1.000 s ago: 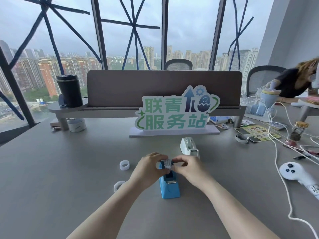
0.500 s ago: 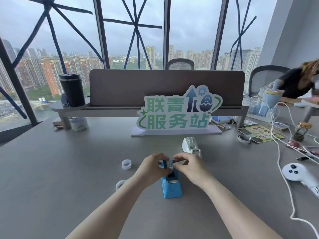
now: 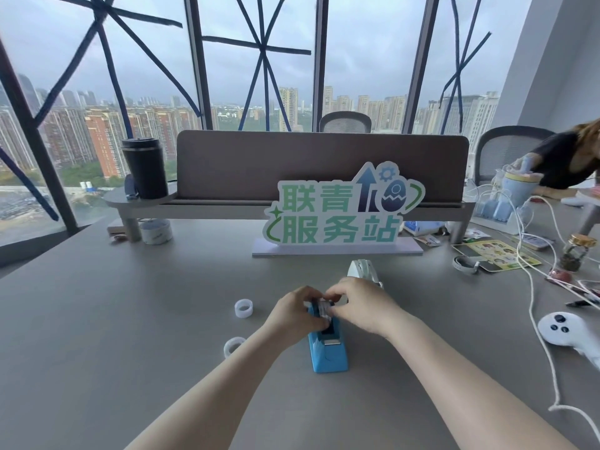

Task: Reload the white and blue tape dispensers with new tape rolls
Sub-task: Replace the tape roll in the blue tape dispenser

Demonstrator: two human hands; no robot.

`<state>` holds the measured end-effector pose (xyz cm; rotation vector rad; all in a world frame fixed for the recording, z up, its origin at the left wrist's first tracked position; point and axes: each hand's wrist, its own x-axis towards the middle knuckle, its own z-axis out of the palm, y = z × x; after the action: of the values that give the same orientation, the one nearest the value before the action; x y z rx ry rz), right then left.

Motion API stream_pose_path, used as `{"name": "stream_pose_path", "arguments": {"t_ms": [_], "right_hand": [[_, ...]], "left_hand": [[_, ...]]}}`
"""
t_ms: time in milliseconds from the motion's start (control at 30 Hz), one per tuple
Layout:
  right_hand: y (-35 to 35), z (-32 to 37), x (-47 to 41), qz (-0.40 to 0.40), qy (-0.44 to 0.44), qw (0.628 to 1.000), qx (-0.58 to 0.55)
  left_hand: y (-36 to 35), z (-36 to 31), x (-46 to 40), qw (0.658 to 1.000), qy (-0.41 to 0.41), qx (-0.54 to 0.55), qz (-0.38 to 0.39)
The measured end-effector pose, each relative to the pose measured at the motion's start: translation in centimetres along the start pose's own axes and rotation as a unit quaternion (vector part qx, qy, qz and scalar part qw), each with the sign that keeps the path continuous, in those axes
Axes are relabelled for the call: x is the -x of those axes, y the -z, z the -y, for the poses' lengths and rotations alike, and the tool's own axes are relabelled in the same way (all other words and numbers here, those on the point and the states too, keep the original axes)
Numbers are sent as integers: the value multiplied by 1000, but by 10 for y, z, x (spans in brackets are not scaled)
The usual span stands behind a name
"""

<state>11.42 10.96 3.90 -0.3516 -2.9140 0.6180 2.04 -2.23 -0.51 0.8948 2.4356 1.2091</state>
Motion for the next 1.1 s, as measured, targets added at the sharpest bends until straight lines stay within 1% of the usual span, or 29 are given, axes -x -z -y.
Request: {"name": "stream_pose_path", "arguments": {"t_ms": [133, 300, 433, 567, 633, 800, 933, 1033, 1100], "right_hand": [[6, 4, -3, 9, 20, 998, 51], [6, 4, -3, -2, 73, 987, 142], [5, 6, -2, -19, 153, 960, 236], [3, 4, -3, -39, 209, 931, 297], [2, 3, -3, -45, 212, 934, 284], [0, 1, -2, -65, 181, 966, 173], [3, -1, 3, -59, 175, 970, 156], [5, 0, 8, -59, 175, 971, 153], [7, -1, 11, -66, 177, 970, 151]], "left_hand": [[1, 0, 1, 1000, -2, 2, 4], [1, 1, 0, 1000, -8, 0, 6], [1, 1, 0, 1000, -6, 2, 10], [1, 3, 1, 1000, -14, 13, 12], [0, 4, 2, 999, -19, 33, 7], [-1, 8, 2, 998, -27, 58, 4], [-2, 11, 2, 995, -18, 94, 25], [0, 14, 3, 988, -11, 139, 64], [4, 16, 4, 985, -17, 147, 90]]}}
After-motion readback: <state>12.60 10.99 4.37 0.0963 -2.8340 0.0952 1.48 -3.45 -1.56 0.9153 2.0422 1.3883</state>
